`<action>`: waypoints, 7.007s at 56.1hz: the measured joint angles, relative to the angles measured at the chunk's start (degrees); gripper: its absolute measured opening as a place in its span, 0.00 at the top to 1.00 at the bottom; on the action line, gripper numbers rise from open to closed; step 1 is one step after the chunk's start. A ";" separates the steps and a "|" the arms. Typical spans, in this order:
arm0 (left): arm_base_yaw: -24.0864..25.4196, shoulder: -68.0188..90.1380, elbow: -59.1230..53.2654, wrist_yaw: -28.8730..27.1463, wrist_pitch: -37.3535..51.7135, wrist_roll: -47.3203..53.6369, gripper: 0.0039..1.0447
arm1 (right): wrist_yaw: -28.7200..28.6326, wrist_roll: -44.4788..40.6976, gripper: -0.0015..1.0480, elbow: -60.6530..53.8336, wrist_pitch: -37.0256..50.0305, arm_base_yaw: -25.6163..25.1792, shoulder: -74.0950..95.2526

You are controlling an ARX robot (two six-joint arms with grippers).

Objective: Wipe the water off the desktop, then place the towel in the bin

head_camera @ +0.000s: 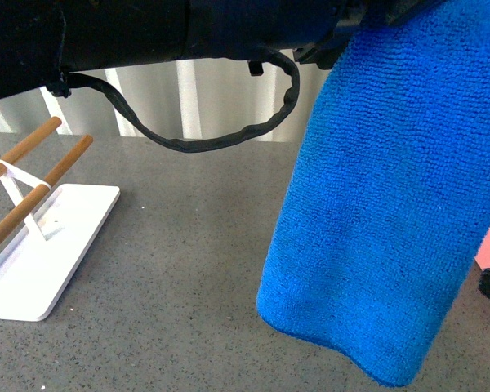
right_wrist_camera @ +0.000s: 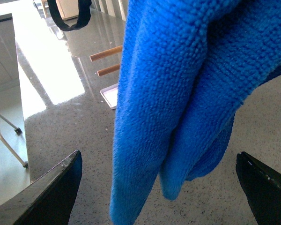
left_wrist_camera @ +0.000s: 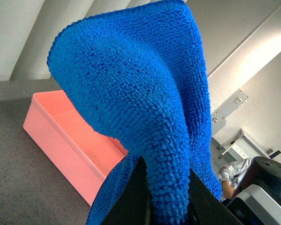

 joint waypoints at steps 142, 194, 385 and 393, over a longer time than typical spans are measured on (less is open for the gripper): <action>36.94 -2.60 -13.81 7.72 -16.17 22.99 0.06 | 3.98 1.25 0.97 5.84 8.31 -1.79 12.87; 50.10 -47.39 -42.14 -14.53 -10.88 33.77 0.52 | 9.70 2.47 0.97 4.83 11.37 0.33 14.36; 32.28 -98.68 -51.65 -31.61 -51.41 34.67 0.06 | 49.40 23.21 0.97 71.14 -33.38 8.81 65.83; 32.28 -98.68 -51.65 -31.63 -51.41 34.67 0.06 | 46.64 22.03 0.97 82.53 -37.81 9.75 71.41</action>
